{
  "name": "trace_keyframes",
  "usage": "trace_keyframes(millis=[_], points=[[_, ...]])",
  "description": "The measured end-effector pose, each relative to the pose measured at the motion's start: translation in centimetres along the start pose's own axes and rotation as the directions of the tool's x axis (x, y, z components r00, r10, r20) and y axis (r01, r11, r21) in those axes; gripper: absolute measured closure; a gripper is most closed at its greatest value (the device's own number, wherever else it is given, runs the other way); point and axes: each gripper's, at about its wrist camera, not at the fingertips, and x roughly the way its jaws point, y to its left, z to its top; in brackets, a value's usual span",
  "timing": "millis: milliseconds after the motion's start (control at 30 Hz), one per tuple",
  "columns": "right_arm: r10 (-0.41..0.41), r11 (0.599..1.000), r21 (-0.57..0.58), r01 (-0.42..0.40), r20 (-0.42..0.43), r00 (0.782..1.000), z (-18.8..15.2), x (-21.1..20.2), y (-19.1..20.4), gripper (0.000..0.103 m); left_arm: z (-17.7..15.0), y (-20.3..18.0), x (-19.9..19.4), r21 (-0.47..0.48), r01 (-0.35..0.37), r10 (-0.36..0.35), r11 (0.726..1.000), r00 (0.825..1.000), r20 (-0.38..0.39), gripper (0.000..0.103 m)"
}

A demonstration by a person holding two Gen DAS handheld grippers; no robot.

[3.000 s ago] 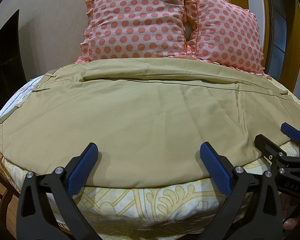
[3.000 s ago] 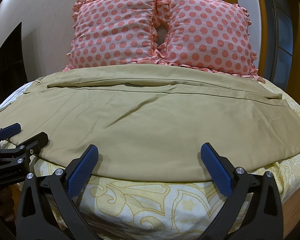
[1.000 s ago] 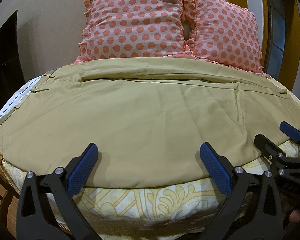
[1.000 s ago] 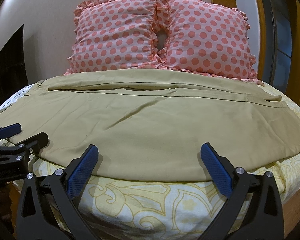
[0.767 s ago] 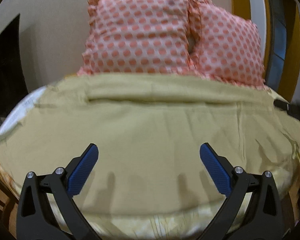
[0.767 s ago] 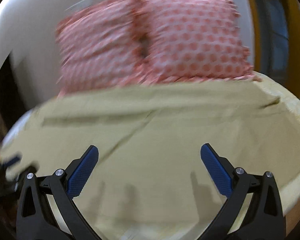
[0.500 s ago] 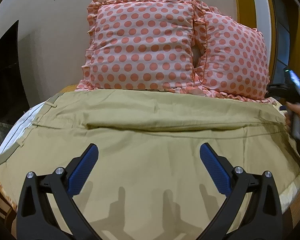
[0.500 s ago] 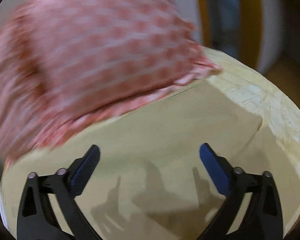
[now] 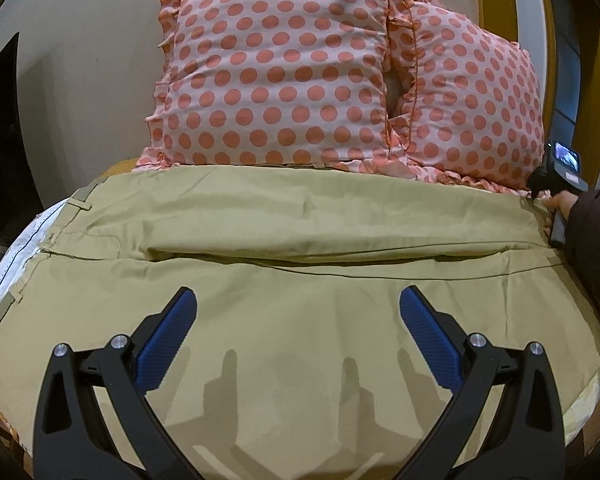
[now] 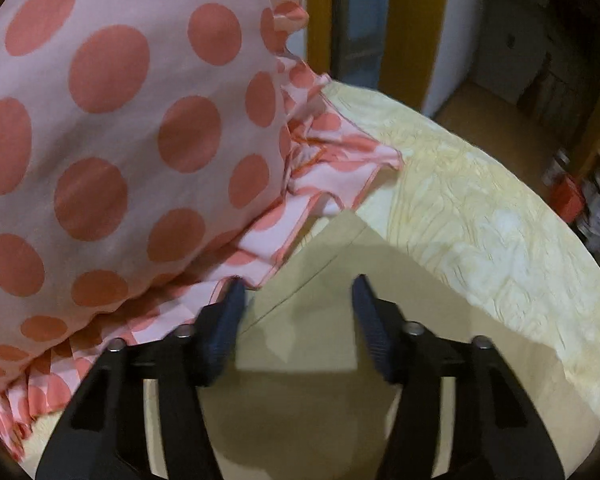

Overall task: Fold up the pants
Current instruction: 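Grasp the khaki pants leg edge with the right tool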

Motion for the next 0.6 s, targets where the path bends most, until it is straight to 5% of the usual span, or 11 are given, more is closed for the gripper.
trace_keyframes(millis=[33, 133, 267, 400, 600], points=[[0.050, 0.998, 0.023, -0.050, -0.001, 0.999, 0.0, 0.2, -1.0, 0.088, 0.0, 0.0, 0.0, -0.003, 0.002, -0.002, 1.000, 1.000, 0.000, 0.002], [0.218, 0.970, 0.111, -0.216, -0.004, 0.976, 0.2, 0.5, -4.7, 0.097, 0.0, 0.2, -0.5, -0.011, 0.010, -0.010, 1.000, 1.000, 0.005, 0.002], [0.462, 0.857, 0.191, -0.478, 0.121, 0.878, -2.9, -3.9, -10.9, 0.098, 0.3, 1.1, -2.0, -0.029, 0.016, -0.015, 0.999, 0.999, 0.049, 0.002], [0.594, 0.733, 0.270, -0.624, 0.194, 0.781, -8.2, -9.4, -17.7, 0.098, 0.7, 2.3, -3.3, -0.049, -0.011, 0.015, 0.999, 0.997, 0.080, 0.002], [0.631, 0.703, 0.419, -0.575, 0.007, 0.776, -14.0, -8.9, -21.3, 0.090, 2.4, 3.2, -3.8, -0.052, -0.049, 0.054, 0.997, 0.993, 0.105, 0.002]])
